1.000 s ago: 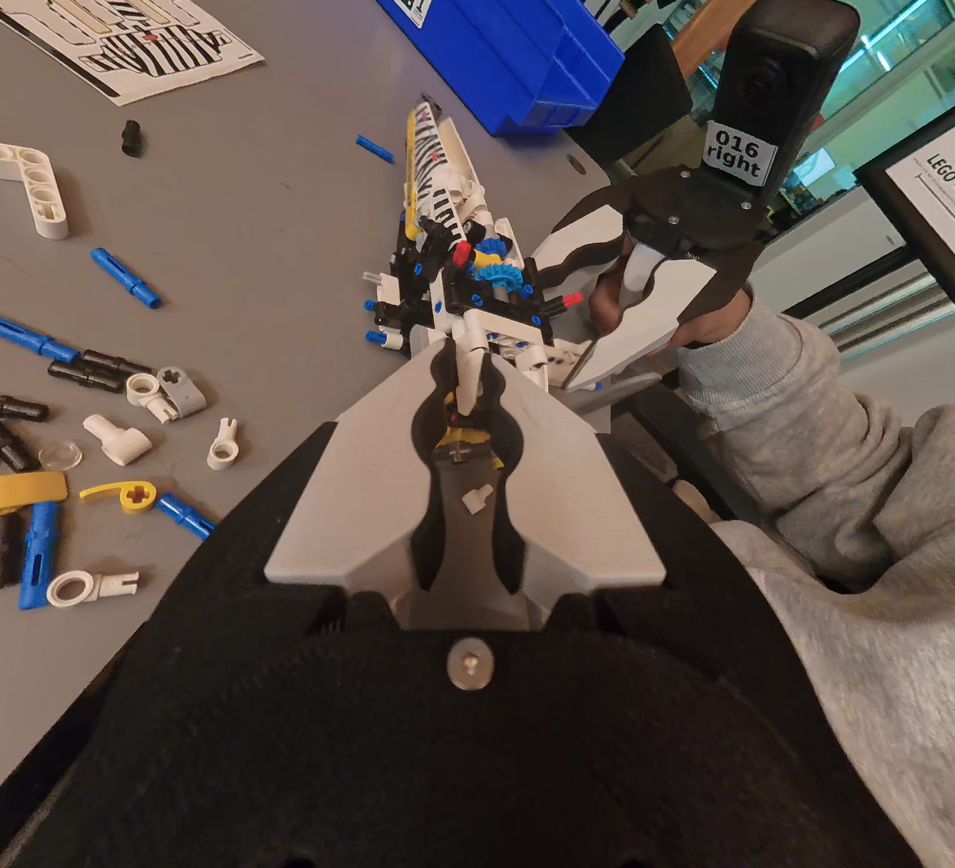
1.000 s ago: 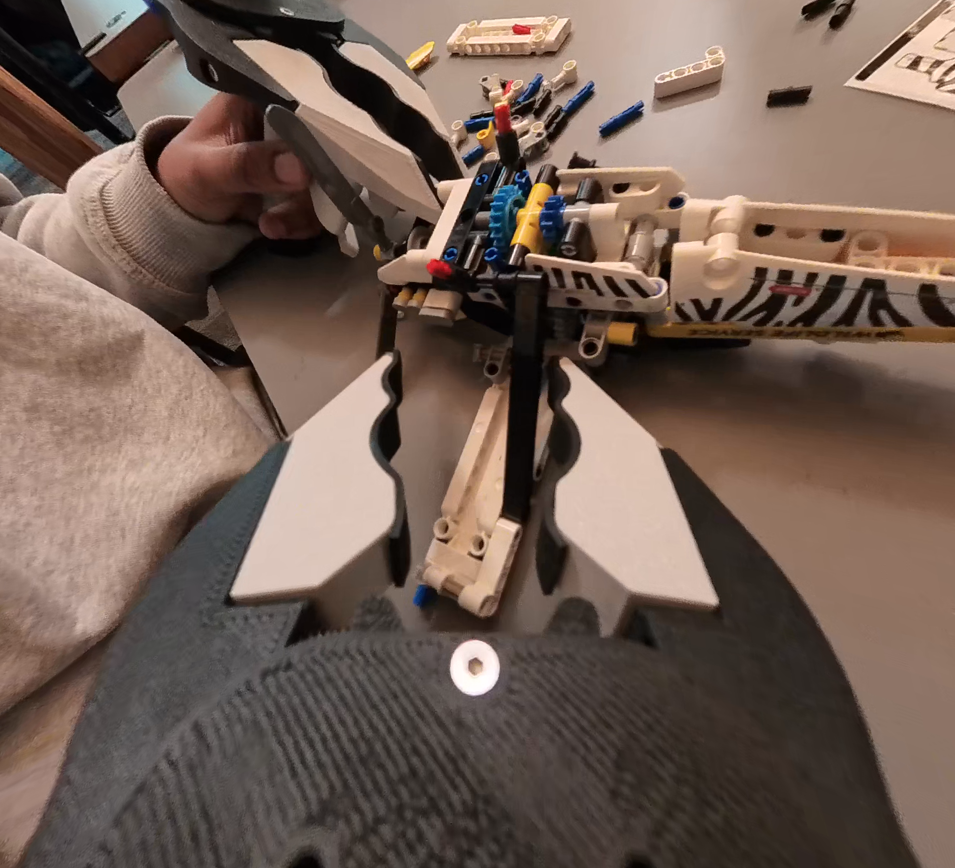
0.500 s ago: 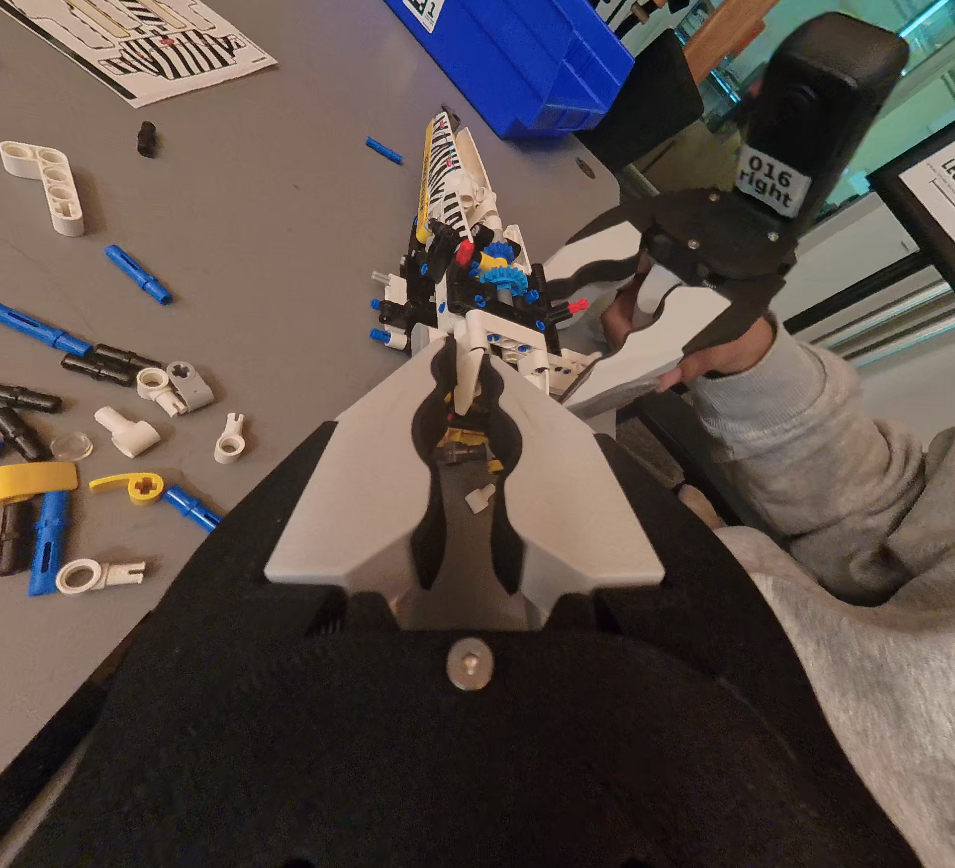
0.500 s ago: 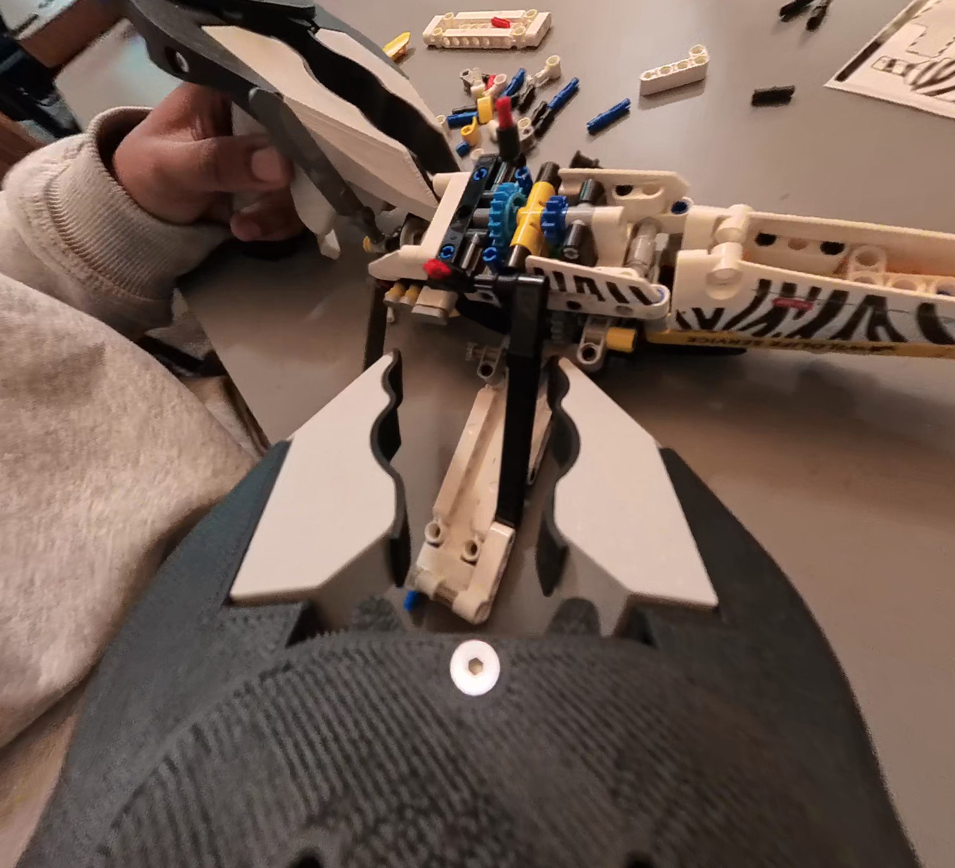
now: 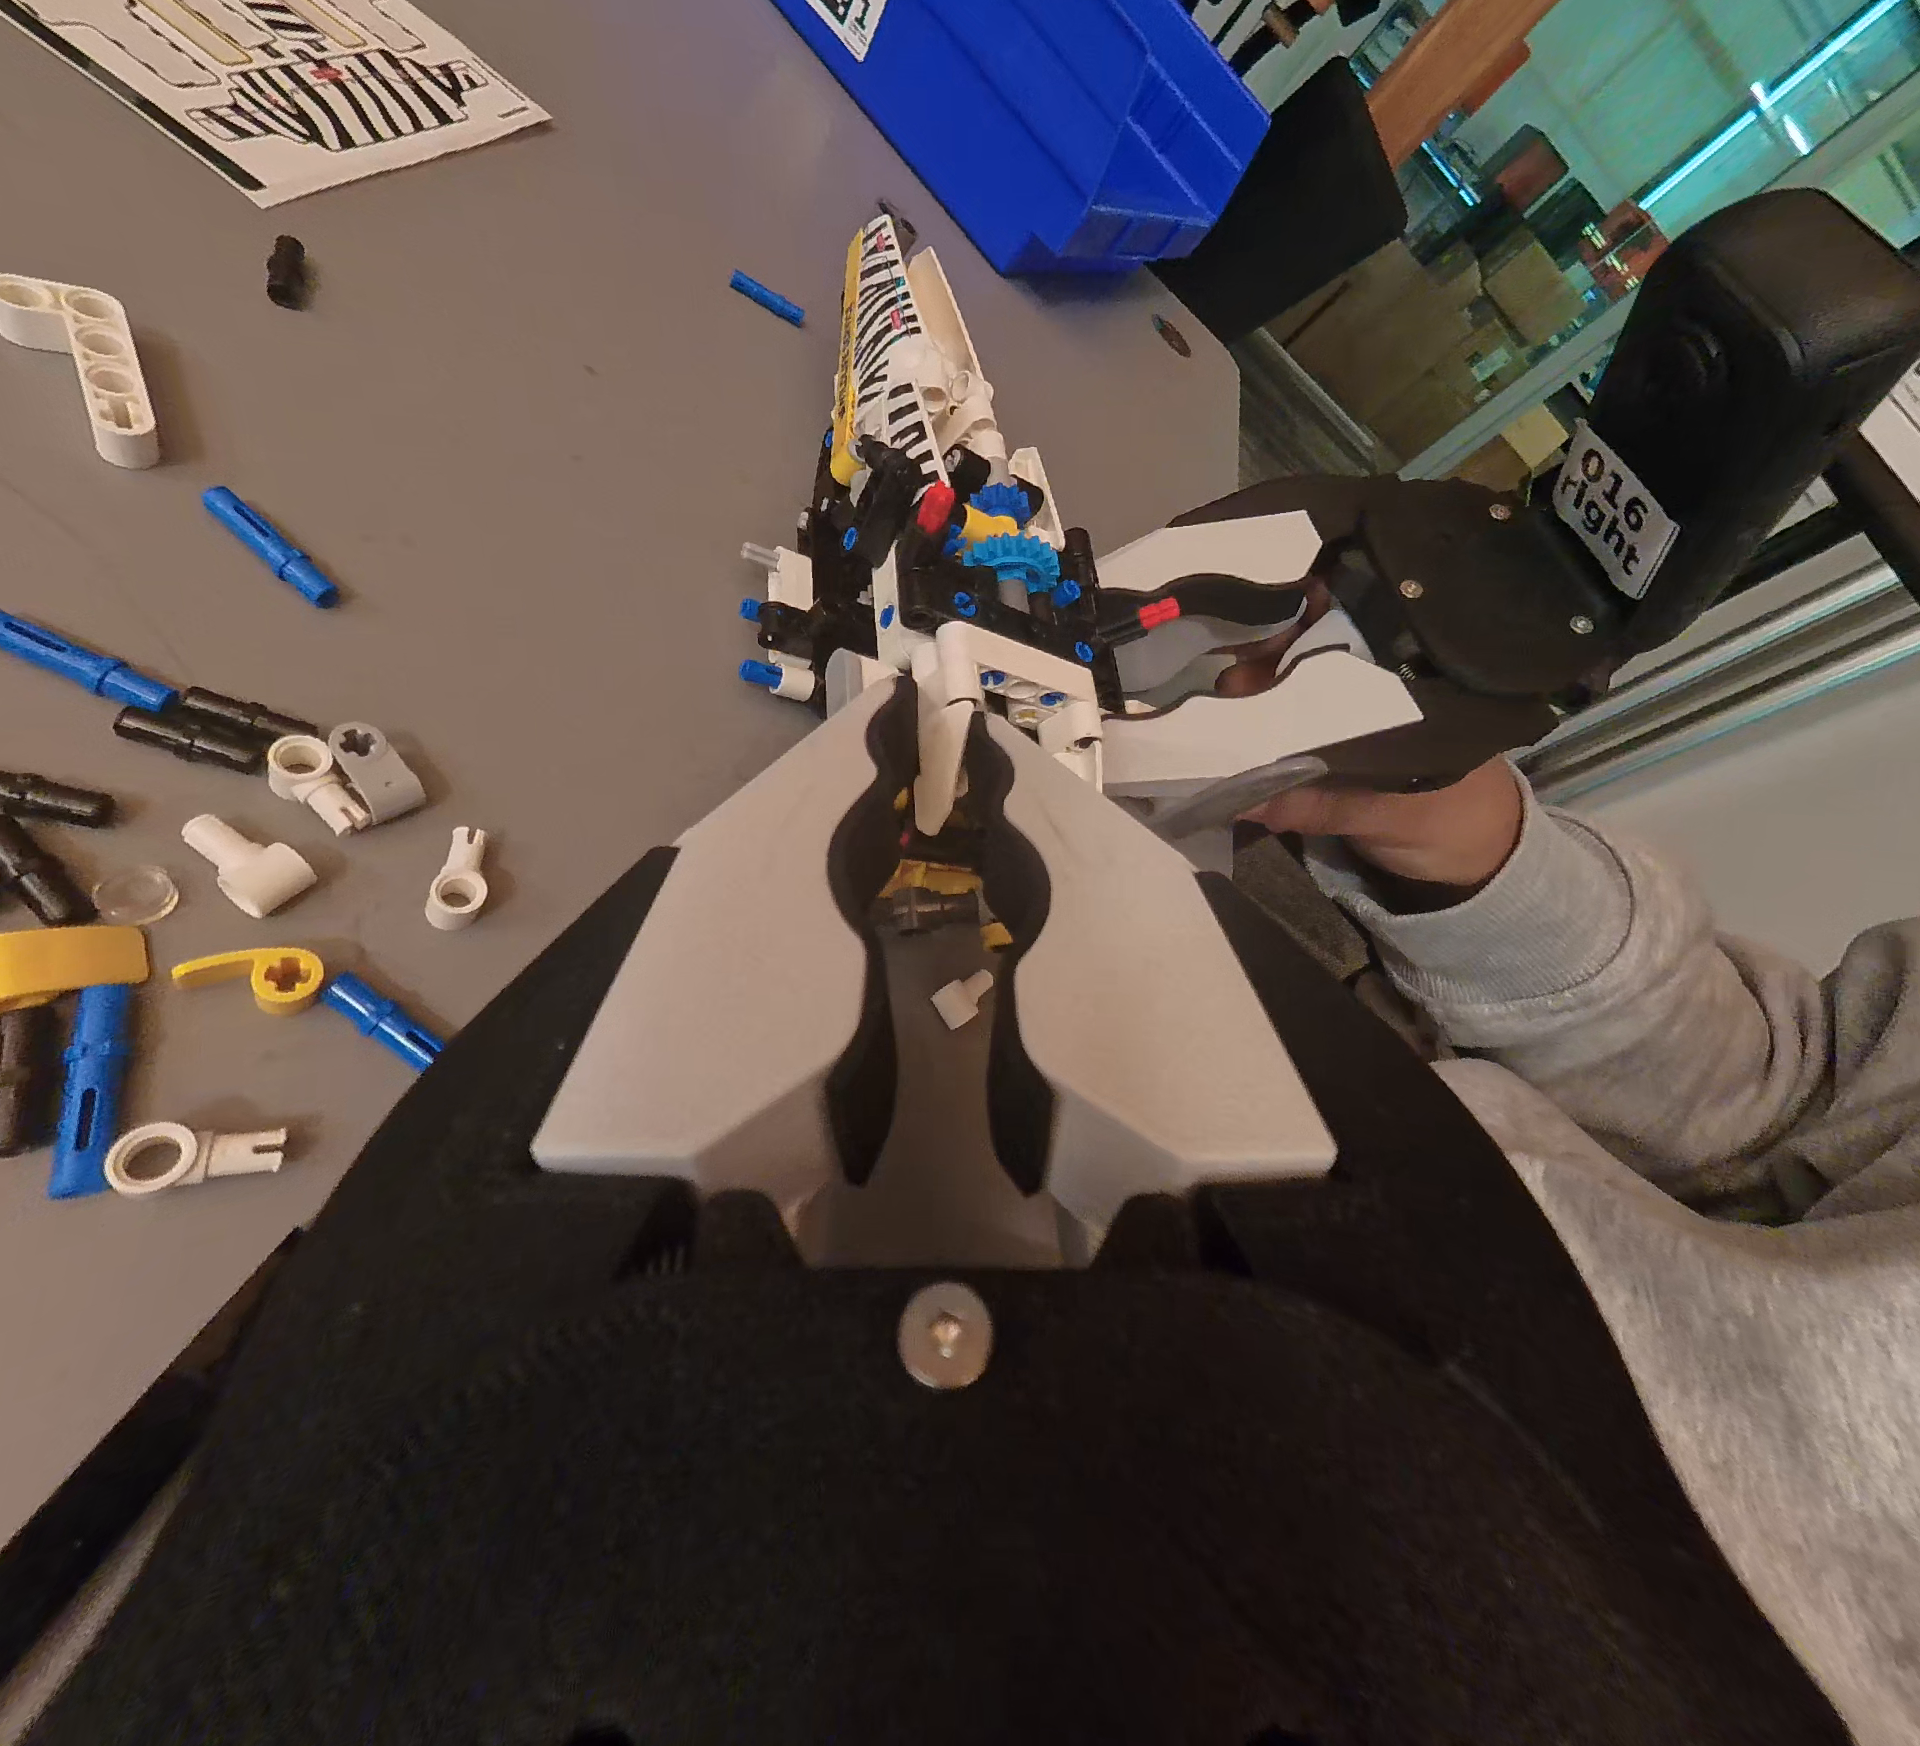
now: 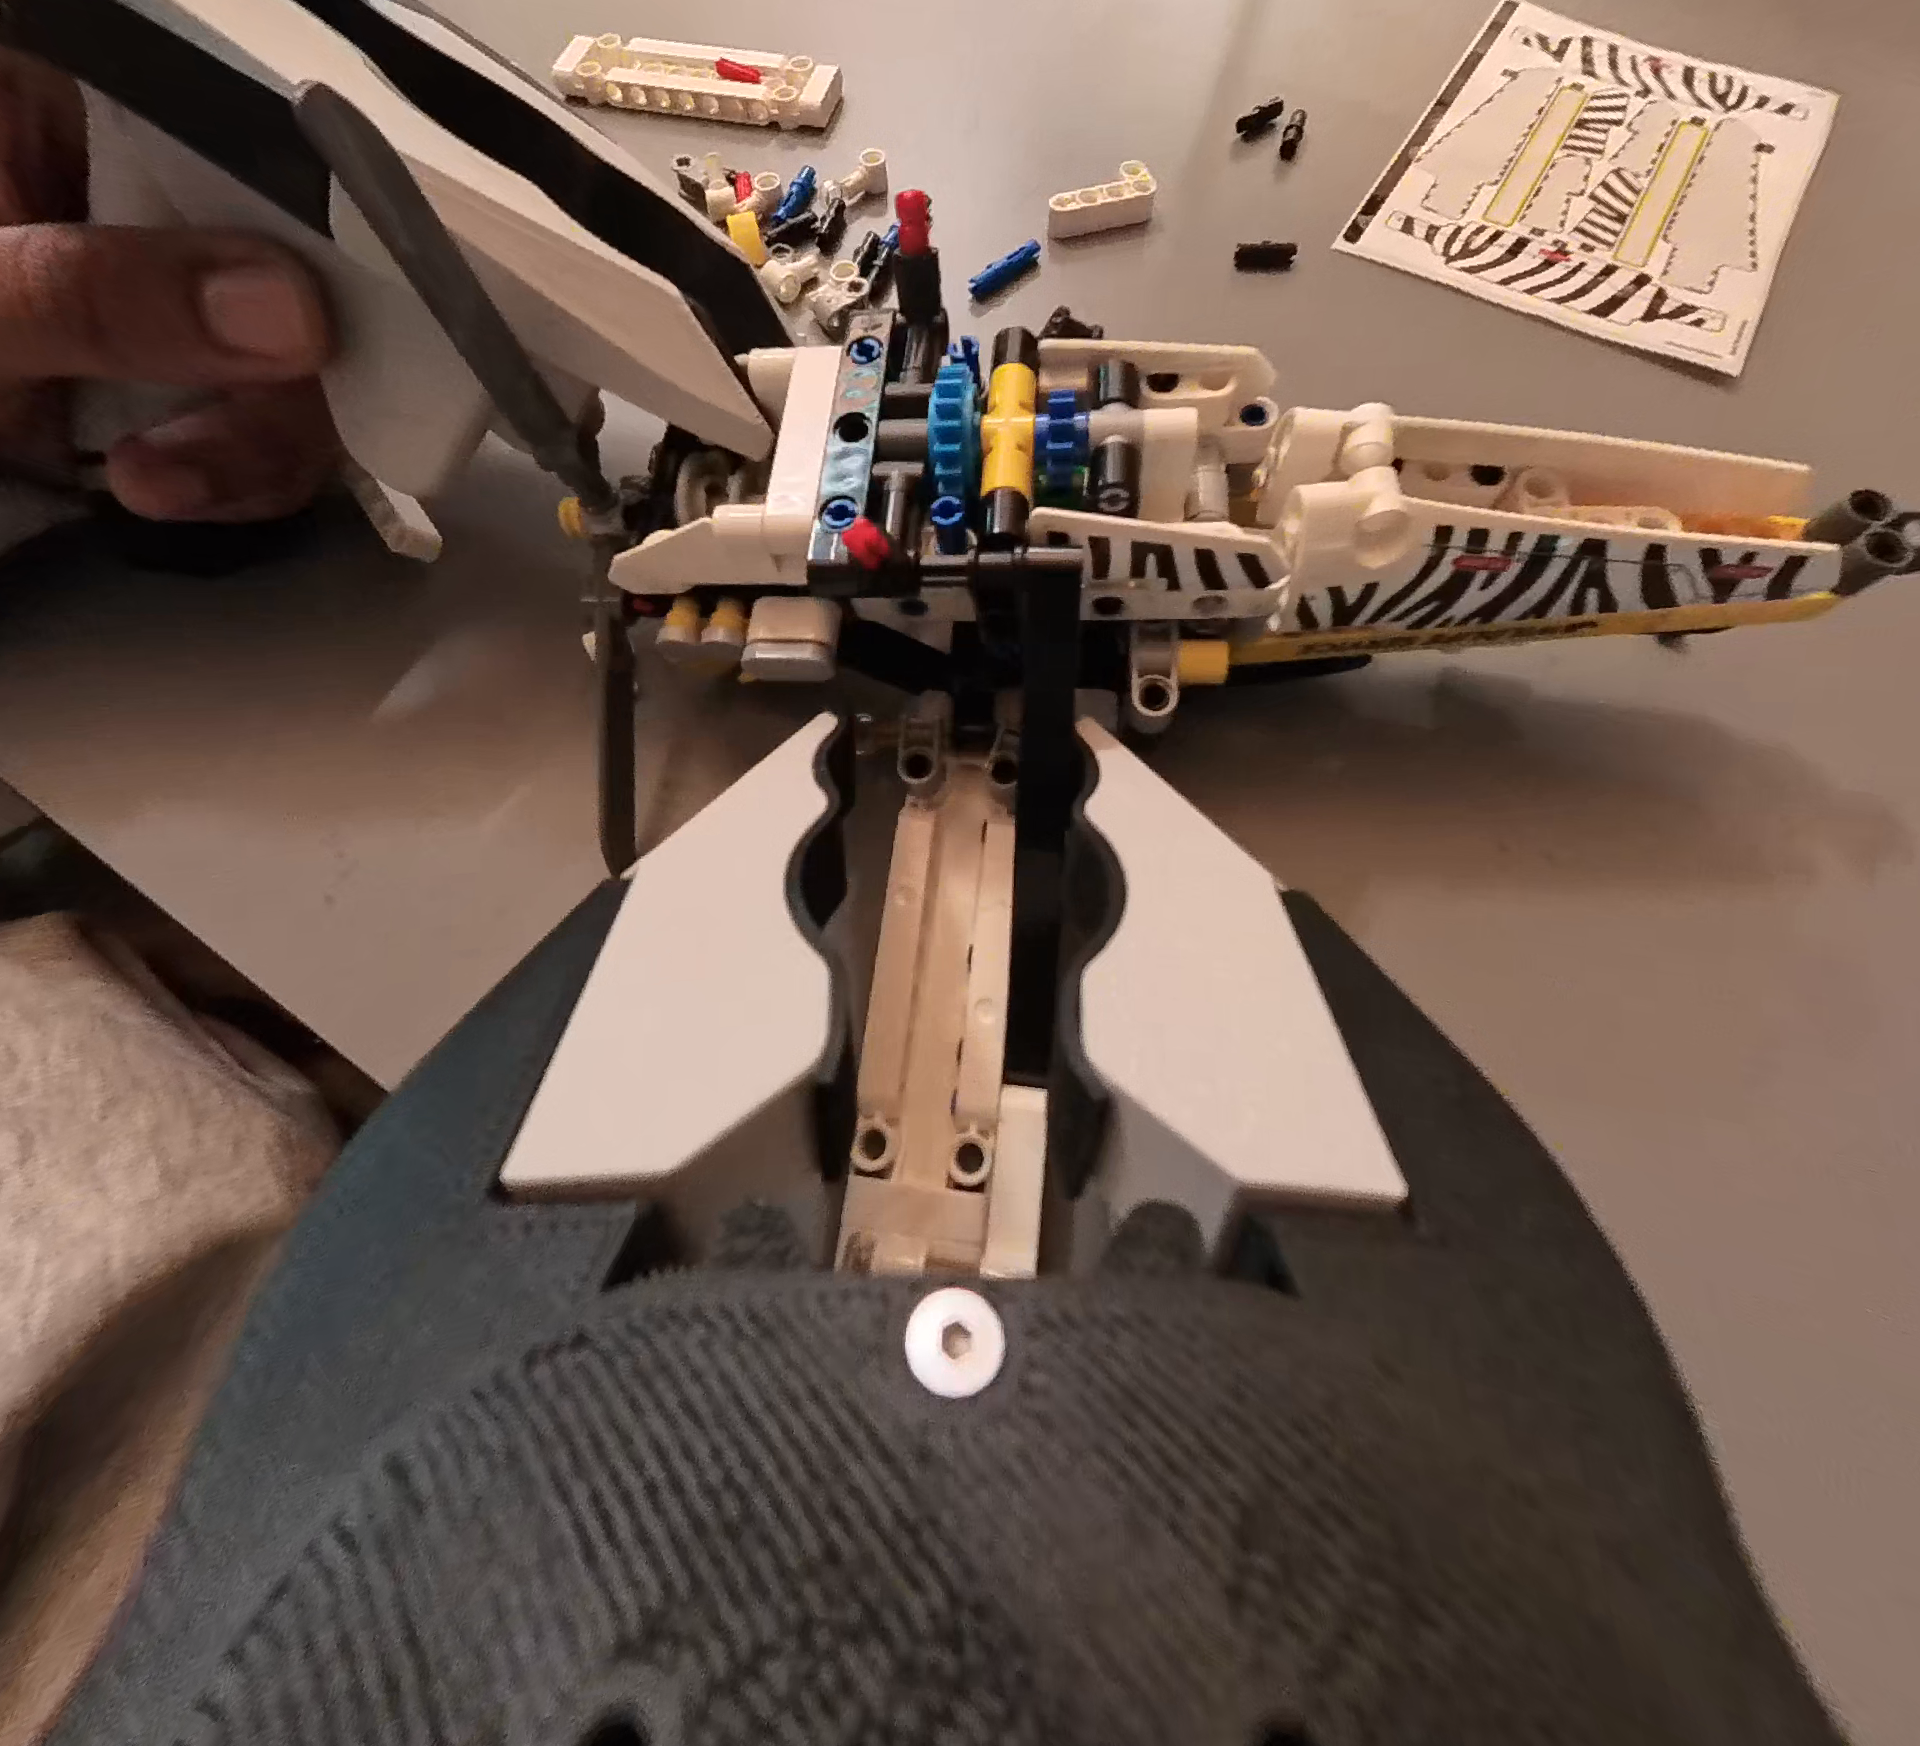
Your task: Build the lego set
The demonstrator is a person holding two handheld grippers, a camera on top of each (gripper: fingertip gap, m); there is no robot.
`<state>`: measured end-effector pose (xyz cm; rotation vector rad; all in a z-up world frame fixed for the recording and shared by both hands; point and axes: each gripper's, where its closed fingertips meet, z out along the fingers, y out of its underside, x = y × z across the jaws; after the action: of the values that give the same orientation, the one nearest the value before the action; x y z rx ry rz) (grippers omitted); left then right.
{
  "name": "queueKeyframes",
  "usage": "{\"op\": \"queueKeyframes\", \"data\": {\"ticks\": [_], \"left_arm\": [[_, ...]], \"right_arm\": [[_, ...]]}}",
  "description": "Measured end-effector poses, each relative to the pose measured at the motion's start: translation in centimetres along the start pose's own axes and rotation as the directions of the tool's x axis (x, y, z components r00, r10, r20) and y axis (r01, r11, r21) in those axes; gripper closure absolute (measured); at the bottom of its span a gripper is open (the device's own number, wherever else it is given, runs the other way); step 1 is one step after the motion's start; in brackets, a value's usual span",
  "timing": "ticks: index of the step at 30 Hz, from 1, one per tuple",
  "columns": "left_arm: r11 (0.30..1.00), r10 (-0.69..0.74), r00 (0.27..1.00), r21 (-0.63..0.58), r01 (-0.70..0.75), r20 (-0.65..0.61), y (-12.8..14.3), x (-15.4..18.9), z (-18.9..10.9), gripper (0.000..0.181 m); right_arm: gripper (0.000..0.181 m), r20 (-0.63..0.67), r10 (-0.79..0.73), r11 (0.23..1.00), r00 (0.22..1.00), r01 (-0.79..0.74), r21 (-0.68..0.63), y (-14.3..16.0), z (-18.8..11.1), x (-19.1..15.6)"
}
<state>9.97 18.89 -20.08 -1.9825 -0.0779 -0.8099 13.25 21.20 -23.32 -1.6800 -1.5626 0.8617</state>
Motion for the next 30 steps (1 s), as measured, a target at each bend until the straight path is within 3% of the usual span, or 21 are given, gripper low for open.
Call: {"op": "queueKeyframes", "data": {"ticks": [16, 30], "left_arm": [[1.0, -0.016, 1.0, -0.003, 0.016, -0.009, 0.05, -0.03, -0.01, 0.173], [1.0, -0.023, 1.0, 0.0, 0.023, -0.009, 0.02, -0.07, -0.06, 0.173]], "right_arm": [[0.147, 0.041, -0.014, 0.999, 0.999, 0.016, -0.039, 0.08, -0.05, -0.24], [0.149, 0.095, -0.111, 0.991, 0.989, 0.117, -0.059, 0.1, 0.01, -0.31]]}}
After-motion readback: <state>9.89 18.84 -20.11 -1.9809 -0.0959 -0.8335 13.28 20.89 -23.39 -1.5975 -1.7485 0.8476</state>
